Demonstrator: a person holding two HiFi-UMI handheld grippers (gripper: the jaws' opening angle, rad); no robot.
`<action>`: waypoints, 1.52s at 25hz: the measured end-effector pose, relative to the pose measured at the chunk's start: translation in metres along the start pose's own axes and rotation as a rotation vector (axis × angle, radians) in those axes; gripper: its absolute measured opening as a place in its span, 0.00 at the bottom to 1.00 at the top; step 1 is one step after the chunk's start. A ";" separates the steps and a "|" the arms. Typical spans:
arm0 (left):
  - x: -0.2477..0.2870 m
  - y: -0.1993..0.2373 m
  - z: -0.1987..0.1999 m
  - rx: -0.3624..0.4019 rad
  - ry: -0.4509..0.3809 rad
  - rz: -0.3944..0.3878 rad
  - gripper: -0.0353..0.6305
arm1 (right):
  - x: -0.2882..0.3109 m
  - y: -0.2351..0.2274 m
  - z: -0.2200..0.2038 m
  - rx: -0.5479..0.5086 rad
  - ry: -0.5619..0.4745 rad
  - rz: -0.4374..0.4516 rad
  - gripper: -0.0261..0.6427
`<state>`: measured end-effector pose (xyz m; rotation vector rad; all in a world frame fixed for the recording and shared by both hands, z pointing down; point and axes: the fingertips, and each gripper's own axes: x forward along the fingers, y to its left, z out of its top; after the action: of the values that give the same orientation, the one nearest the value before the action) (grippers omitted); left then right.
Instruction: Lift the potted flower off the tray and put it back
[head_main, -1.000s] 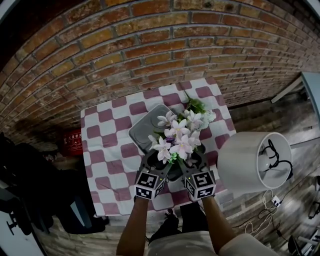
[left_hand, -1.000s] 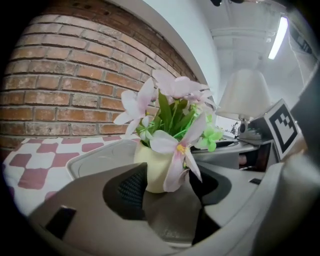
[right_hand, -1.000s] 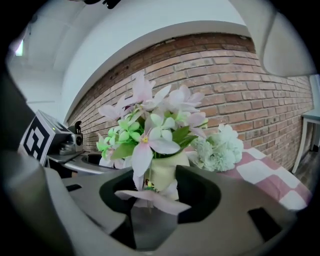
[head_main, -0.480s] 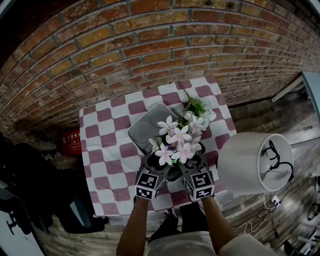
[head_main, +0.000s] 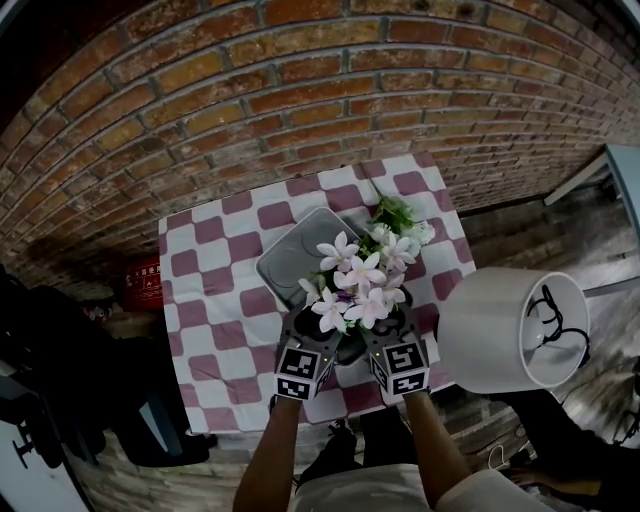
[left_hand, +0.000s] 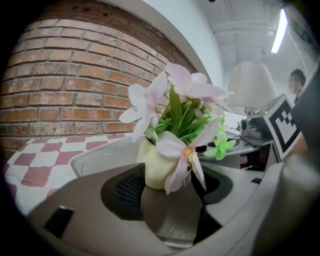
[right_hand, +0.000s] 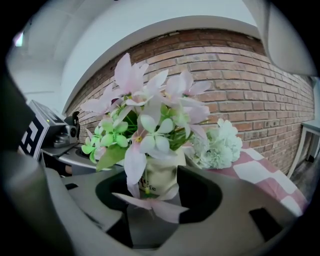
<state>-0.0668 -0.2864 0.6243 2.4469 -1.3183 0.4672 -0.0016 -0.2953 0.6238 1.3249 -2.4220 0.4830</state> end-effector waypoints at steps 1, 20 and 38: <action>0.000 0.001 -0.001 0.003 0.000 0.006 0.53 | 0.000 0.000 0.000 -0.004 0.003 -0.003 0.43; 0.005 0.015 0.002 0.040 0.008 0.052 0.57 | 0.005 0.003 0.004 -0.074 -0.012 0.040 0.45; 0.001 0.006 0.003 0.046 -0.007 0.061 0.47 | -0.001 0.014 0.004 -0.033 -0.043 0.044 0.38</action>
<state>-0.0713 -0.2919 0.6227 2.4536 -1.4030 0.5105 -0.0131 -0.2895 0.6179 1.2834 -2.4874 0.4280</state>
